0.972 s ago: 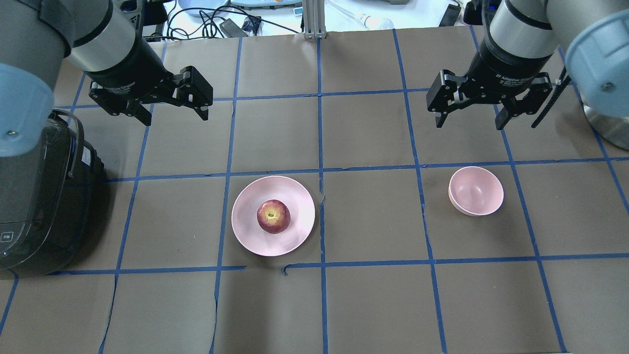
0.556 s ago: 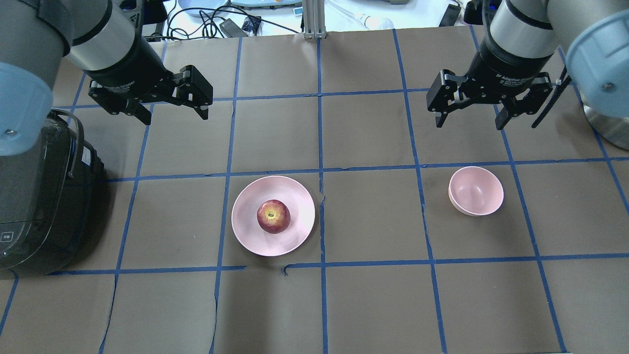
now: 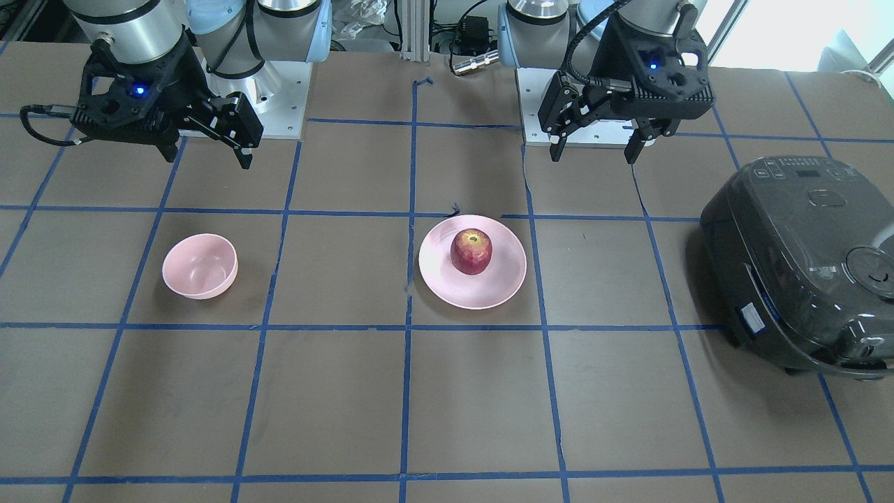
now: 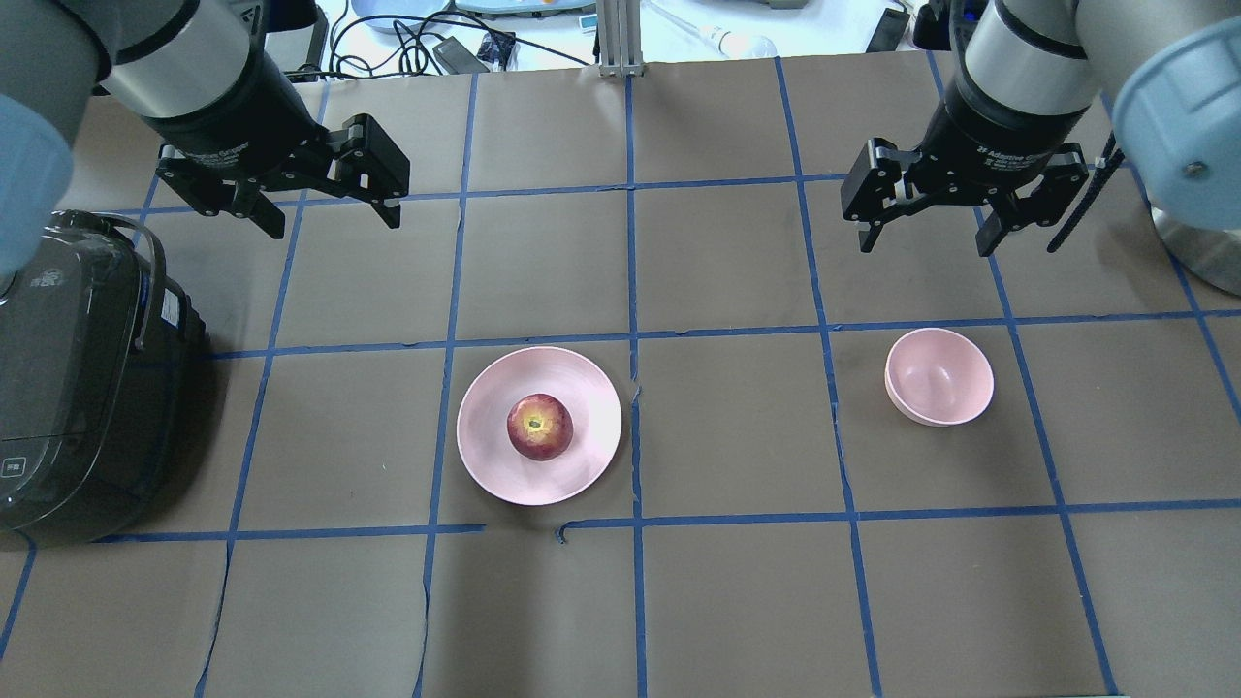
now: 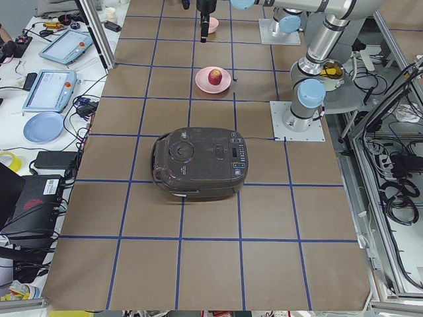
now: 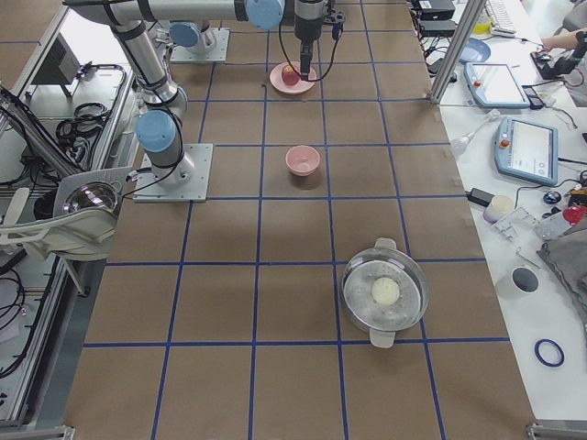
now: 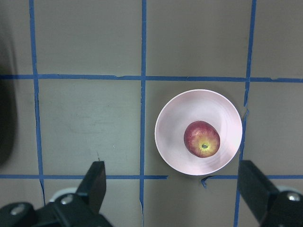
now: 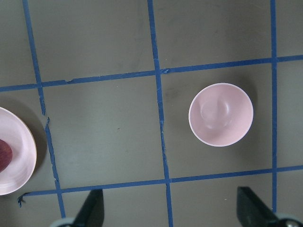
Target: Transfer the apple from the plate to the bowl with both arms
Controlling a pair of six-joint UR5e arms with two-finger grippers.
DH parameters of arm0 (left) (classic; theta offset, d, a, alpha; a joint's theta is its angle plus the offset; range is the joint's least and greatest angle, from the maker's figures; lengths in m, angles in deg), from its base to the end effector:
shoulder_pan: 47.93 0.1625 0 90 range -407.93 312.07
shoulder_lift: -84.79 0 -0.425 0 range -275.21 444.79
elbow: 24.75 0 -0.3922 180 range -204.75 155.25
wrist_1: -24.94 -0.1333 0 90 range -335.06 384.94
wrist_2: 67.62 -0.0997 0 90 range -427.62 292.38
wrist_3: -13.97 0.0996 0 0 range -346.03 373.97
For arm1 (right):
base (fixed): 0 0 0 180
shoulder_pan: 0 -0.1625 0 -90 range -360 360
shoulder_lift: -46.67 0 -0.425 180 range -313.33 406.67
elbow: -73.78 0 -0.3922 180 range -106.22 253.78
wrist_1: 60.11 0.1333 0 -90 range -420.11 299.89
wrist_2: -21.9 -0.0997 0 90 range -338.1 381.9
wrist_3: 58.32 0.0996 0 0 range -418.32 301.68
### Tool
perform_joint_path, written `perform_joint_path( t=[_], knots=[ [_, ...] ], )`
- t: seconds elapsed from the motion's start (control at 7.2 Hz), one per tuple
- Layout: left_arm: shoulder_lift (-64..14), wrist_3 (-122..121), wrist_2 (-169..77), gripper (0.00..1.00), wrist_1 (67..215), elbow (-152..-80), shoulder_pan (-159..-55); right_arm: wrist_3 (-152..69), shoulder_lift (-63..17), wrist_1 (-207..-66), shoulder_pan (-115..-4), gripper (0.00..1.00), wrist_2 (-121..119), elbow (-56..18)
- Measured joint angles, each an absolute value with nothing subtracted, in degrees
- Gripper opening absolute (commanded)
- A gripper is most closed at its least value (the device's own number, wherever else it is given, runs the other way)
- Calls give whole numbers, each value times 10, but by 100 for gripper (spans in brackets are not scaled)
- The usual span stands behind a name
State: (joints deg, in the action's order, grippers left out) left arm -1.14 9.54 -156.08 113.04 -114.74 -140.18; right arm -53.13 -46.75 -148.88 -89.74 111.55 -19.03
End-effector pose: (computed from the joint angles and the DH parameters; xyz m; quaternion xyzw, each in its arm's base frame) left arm -0.1543 -0.4649 0.5257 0.0183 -0.9984 0.0513 0.0164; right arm 0.1318 -0.4660 0.4902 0.0476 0.9988 0.0055 0.0028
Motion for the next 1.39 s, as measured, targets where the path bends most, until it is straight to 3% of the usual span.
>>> perform_joint_path(
  t=[0.97, 1.39],
  knots=[
    [-54, 91, -1559, 100, 1130, -1156, -1401, -535, -466, -1490, -897, 100, 1113, -190],
    [-89, 33, -1560, 100, 1120, -1166, -1449, -534, -466, -1490, -896, 100, 1116, -190]
  ],
)
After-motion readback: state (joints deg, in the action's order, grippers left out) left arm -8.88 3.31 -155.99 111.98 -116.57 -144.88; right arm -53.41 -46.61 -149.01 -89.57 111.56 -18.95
